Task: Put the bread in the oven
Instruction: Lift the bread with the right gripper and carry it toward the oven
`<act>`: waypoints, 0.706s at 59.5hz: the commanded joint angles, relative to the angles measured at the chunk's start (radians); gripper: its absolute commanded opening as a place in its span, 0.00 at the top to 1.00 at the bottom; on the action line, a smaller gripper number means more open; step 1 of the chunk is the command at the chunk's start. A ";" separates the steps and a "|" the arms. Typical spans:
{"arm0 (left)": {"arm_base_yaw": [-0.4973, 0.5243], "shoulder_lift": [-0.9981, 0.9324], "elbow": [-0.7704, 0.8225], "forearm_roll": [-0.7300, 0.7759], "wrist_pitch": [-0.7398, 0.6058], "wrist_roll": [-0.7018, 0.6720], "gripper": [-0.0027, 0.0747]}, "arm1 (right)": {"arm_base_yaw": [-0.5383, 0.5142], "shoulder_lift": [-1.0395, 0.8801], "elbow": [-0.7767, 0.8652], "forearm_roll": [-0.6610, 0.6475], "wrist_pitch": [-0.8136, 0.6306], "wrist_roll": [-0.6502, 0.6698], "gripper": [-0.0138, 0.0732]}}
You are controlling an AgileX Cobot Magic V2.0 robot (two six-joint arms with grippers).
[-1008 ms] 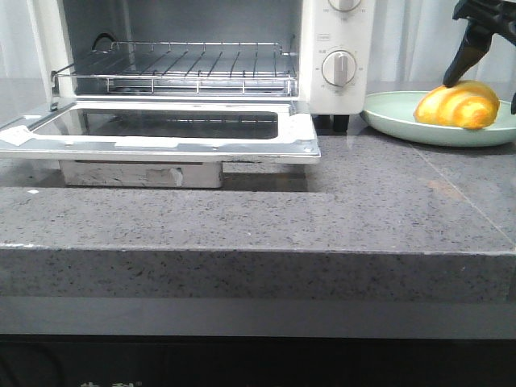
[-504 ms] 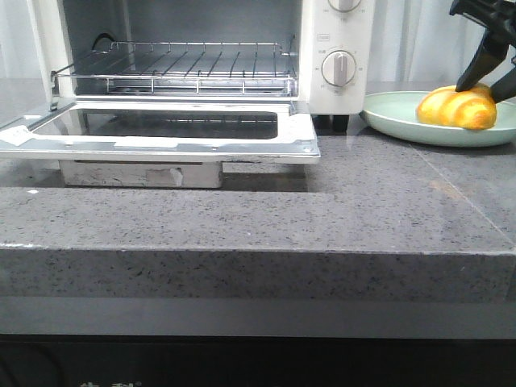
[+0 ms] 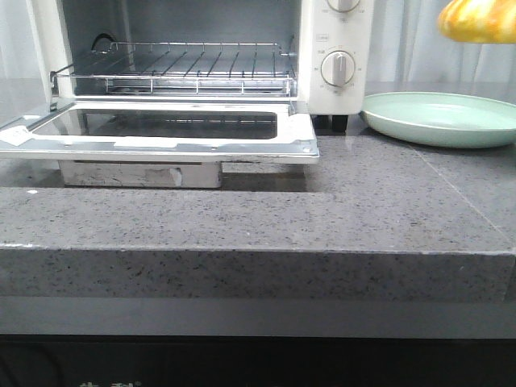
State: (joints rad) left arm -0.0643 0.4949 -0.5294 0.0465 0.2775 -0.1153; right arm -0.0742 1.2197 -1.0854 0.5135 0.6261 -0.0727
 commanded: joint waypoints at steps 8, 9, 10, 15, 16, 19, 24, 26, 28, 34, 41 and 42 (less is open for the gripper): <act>0.002 0.003 -0.028 0.000 -0.073 -0.010 0.99 | 0.070 -0.238 0.128 0.021 -0.030 -0.075 0.62; 0.002 0.003 -0.028 0.000 -0.073 -0.010 0.99 | 0.083 -0.246 0.134 0.029 -0.030 -0.082 0.62; 0.002 0.003 -0.028 0.000 -0.073 -0.010 0.99 | 0.104 -0.257 0.141 0.034 -0.030 -0.085 0.62; 0.002 0.003 -0.028 0.000 -0.073 -0.010 0.99 | 0.203 -0.268 0.147 0.083 -0.045 -0.101 0.62; 0.002 0.003 -0.028 0.000 -0.073 -0.010 0.99 | 0.230 -0.268 0.147 0.093 -0.059 -0.104 0.62; 0.002 0.003 -0.028 0.000 -0.073 -0.010 0.99 | 0.285 -0.258 0.147 0.123 -0.099 -0.114 0.62; 0.002 0.003 -0.028 0.000 -0.073 -0.010 0.99 | 0.405 -0.219 0.138 0.151 -0.198 -0.121 0.62; 0.002 0.003 -0.028 0.000 -0.073 -0.010 0.99 | 0.439 -0.192 0.129 0.151 -0.220 -0.121 0.62; 0.002 0.003 -0.028 0.000 -0.073 -0.010 0.99 | 0.479 -0.158 0.116 0.151 -0.243 -0.121 0.62; 0.002 0.003 -0.028 0.000 -0.073 -0.010 0.99 | 0.574 -0.045 0.065 0.153 -0.314 -0.120 0.62; 0.002 0.003 -0.028 0.000 -0.073 -0.010 0.99 | 0.608 0.101 -0.020 0.199 -0.426 -0.120 0.62; 0.002 0.003 -0.028 0.000 -0.073 -0.010 0.99 | 0.608 0.123 -0.035 0.208 -0.437 -0.120 0.62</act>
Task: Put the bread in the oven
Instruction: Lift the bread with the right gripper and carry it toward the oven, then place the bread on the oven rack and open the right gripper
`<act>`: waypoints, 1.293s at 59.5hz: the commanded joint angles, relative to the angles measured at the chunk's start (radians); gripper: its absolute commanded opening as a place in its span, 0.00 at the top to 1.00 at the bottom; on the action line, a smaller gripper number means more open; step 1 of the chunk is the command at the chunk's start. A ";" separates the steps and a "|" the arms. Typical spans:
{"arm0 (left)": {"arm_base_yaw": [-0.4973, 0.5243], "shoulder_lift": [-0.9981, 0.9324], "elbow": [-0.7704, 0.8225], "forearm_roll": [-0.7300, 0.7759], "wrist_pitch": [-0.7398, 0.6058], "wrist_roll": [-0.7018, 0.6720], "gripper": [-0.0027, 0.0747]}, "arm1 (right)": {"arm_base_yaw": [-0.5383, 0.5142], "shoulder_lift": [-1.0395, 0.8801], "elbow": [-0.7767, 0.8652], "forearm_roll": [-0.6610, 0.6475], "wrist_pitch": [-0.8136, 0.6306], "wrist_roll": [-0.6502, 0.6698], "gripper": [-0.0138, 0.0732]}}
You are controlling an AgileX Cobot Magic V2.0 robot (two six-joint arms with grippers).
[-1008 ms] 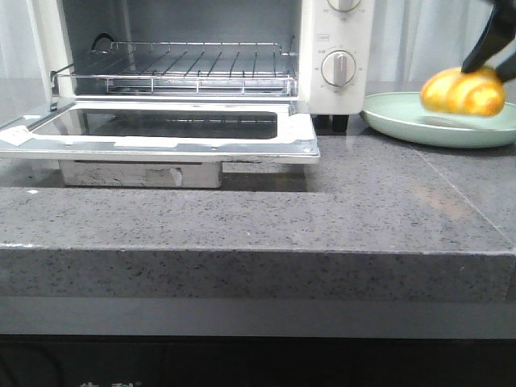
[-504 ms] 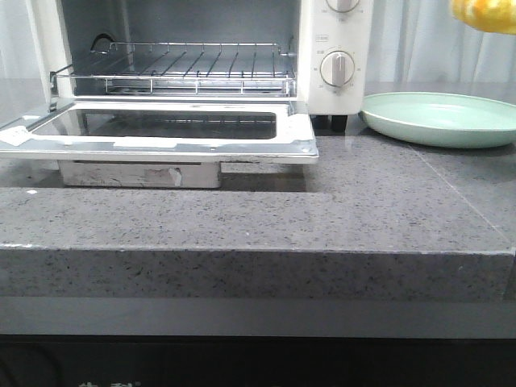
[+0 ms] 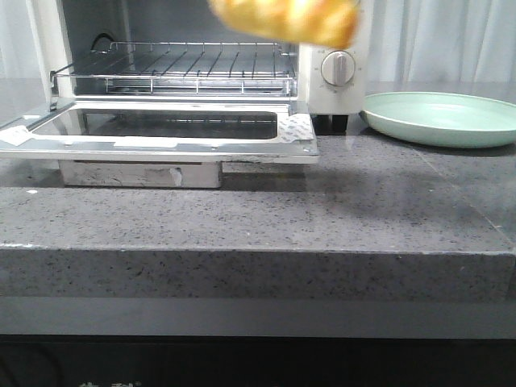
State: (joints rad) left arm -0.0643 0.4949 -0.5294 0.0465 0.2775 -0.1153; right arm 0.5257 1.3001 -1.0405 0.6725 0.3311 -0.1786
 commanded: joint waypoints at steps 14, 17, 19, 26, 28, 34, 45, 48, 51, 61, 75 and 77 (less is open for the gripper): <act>0.002 0.003 -0.028 0.000 -0.073 -0.010 0.99 | 0.007 0.250 -0.284 0.076 -0.225 -0.014 0.62; 0.002 0.003 -0.028 0.000 -0.073 -0.010 0.99 | 0.007 0.292 -0.326 0.078 -0.225 -0.014 0.62; 0.002 0.003 -0.028 0.000 -0.073 -0.010 0.99 | 0.007 0.320 -0.355 0.078 -0.225 -0.014 0.62; 0.002 0.003 -0.028 0.000 -0.073 -0.010 0.99 | 0.007 0.393 -0.426 0.079 -0.225 -0.014 0.62; 0.002 0.003 -0.028 0.000 -0.073 -0.010 0.99 | 0.007 0.406 -0.441 0.083 -0.224 -0.014 0.61; 0.002 0.003 -0.028 0.000 -0.073 -0.010 0.99 | 0.007 0.424 -0.453 0.084 -0.222 -0.014 0.53; 0.002 0.003 -0.026 0.000 -0.073 -0.010 0.99 | 0.007 0.425 -0.453 0.084 -0.230 -0.014 0.31; 0.002 0.003 -0.026 0.000 -0.073 -0.010 0.99 | 0.007 0.425 -0.453 0.084 -0.230 -0.014 0.30; 0.002 0.003 -0.026 0.000 -0.073 -0.010 0.99 | 0.007 0.425 -0.453 0.084 -0.230 -0.014 0.29; 0.002 0.003 -0.026 0.000 -0.073 -0.010 0.99 | 0.007 0.425 -0.454 0.084 -0.234 -0.014 0.29; 0.002 0.003 -0.026 0.000 -0.072 -0.010 0.99 | 0.007 0.388 -0.452 0.082 -0.154 -0.014 0.30; 0.002 0.003 -0.026 0.000 -0.072 -0.010 0.99 | 0.007 0.376 -0.451 0.077 -0.138 -0.014 0.31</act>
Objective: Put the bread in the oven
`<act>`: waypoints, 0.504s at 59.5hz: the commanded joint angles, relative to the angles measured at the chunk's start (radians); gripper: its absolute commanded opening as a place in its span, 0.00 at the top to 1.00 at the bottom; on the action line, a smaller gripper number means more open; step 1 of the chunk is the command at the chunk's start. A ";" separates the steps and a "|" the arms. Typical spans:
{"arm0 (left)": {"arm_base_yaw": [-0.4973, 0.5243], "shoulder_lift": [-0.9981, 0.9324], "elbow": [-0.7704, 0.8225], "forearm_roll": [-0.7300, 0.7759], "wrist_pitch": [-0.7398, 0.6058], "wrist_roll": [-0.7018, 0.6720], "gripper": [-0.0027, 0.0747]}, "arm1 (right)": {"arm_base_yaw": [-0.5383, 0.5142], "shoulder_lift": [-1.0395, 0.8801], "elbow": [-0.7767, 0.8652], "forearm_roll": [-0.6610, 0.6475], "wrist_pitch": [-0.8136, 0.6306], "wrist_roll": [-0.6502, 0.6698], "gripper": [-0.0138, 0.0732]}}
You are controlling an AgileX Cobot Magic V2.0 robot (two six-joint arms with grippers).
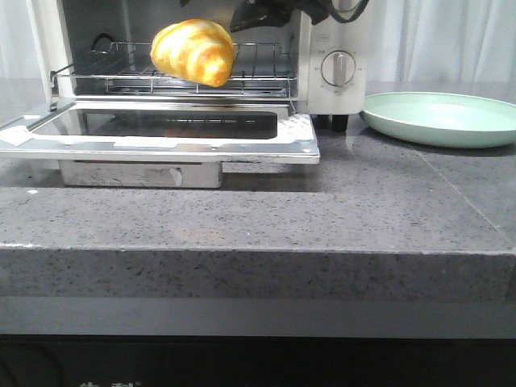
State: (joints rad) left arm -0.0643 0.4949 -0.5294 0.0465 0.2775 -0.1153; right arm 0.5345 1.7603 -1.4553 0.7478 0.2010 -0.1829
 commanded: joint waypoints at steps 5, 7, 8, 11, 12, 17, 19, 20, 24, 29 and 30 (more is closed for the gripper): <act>0.002 0.003 -0.026 0.000 -0.072 -0.010 0.99 | -0.002 -0.118 -0.027 -0.015 0.012 -0.010 0.38; 0.002 0.003 -0.026 0.000 -0.072 -0.010 0.99 | -0.002 -0.131 -0.020 -0.025 0.018 -0.010 0.43; 0.002 0.003 -0.026 0.000 -0.072 -0.010 0.99 | -0.002 -0.138 -0.017 -0.029 0.019 -0.010 0.45; 0.002 0.003 -0.026 0.000 -0.072 -0.010 0.99 | -0.002 -0.162 -0.007 -0.050 0.031 -0.010 0.55; 0.002 0.003 -0.026 0.000 -0.072 -0.010 0.99 | -0.002 -0.173 -0.005 -0.057 0.036 -0.010 0.58; 0.002 0.003 -0.026 0.000 -0.072 -0.010 0.99 | -0.015 -0.206 -0.003 -0.110 0.098 -0.010 0.75; 0.002 0.003 -0.026 0.000 -0.072 -0.010 0.99 | -0.028 -0.218 -0.003 -0.143 0.139 -0.010 0.81; 0.002 0.003 -0.026 0.000 -0.072 -0.010 0.99 | -0.036 -0.226 -0.003 -0.161 0.161 -0.010 0.84; 0.002 0.003 -0.026 0.000 -0.072 -0.010 0.99 | -0.071 -0.249 -0.003 -0.222 0.241 -0.010 0.91; 0.002 0.003 -0.026 0.000 -0.072 -0.010 0.99 | -0.124 -0.277 -0.003 -0.282 0.328 -0.010 0.92; 0.002 0.003 -0.026 0.000 -0.072 -0.010 0.99 | -0.140 -0.282 -0.003 -0.292 0.351 -0.010 0.92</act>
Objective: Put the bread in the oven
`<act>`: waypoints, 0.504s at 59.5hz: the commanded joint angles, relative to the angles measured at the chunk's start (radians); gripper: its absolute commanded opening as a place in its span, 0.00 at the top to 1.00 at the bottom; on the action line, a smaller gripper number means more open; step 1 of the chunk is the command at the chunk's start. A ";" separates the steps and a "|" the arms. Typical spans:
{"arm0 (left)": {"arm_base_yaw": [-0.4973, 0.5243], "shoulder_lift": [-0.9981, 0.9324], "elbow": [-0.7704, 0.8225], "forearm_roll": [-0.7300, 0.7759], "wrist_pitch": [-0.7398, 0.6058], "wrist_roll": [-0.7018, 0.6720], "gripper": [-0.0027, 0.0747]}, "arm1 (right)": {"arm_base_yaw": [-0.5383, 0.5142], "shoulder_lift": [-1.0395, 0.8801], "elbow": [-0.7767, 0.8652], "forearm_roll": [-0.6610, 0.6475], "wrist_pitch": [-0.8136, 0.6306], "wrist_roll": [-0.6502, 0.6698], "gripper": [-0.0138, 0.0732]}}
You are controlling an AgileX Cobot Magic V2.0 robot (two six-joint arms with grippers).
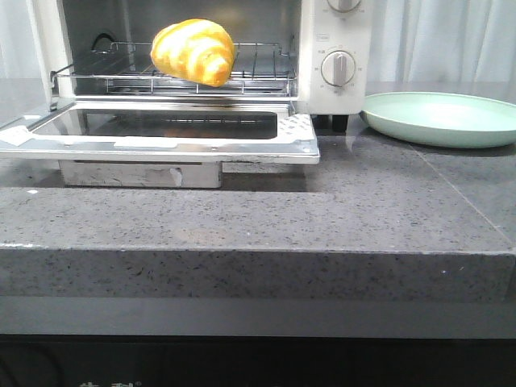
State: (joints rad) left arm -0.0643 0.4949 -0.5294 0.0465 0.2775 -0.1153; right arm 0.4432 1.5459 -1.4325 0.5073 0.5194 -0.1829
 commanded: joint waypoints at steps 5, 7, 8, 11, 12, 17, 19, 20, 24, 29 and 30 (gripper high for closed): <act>0.002 0.003 -0.026 0.000 -0.072 -0.010 0.99 | -0.123 -0.106 -0.020 -0.100 0.115 -0.010 0.92; 0.002 0.003 -0.026 0.000 -0.072 -0.010 0.99 | -0.158 -0.125 -0.014 -0.116 0.141 -0.010 0.92; 0.002 0.003 -0.026 0.000 -0.072 -0.010 0.99 | -0.178 -0.137 -0.008 -0.127 0.155 -0.010 0.92; 0.002 0.003 -0.026 0.000 -0.072 -0.010 0.99 | -0.228 -0.169 0.010 -0.152 0.177 -0.010 0.92; 0.002 0.003 -0.026 0.000 -0.072 -0.010 0.99 | -0.249 -0.183 0.021 -0.163 0.183 -0.009 0.92; 0.002 0.003 -0.026 0.000 -0.072 -0.010 0.99 | -0.331 -0.241 0.075 -0.196 0.181 -0.009 0.92; 0.002 0.003 -0.026 0.000 -0.072 -0.010 0.99 | -0.354 -0.262 0.103 -0.212 0.176 -0.009 0.92; 0.002 0.003 -0.026 0.000 -0.072 -0.010 0.99 | -0.369 -0.279 0.121 -0.223 0.172 -0.009 0.92; 0.002 0.003 -0.026 0.000 -0.072 -0.010 0.99 | -0.404 -0.329 0.178 -0.246 0.151 -0.009 0.92; 0.002 0.003 -0.026 0.000 -0.072 -0.010 0.99 | -0.420 -0.403 0.259 -0.245 0.105 -0.009 0.92; 0.002 0.003 -0.026 0.000 -0.072 -0.010 0.99 | -0.420 -0.423 0.282 -0.245 0.089 -0.009 0.92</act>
State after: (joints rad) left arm -0.0643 0.4949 -0.5294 0.0465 0.2775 -0.1153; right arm 0.0371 1.2185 -1.1895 0.2601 0.7082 -0.1829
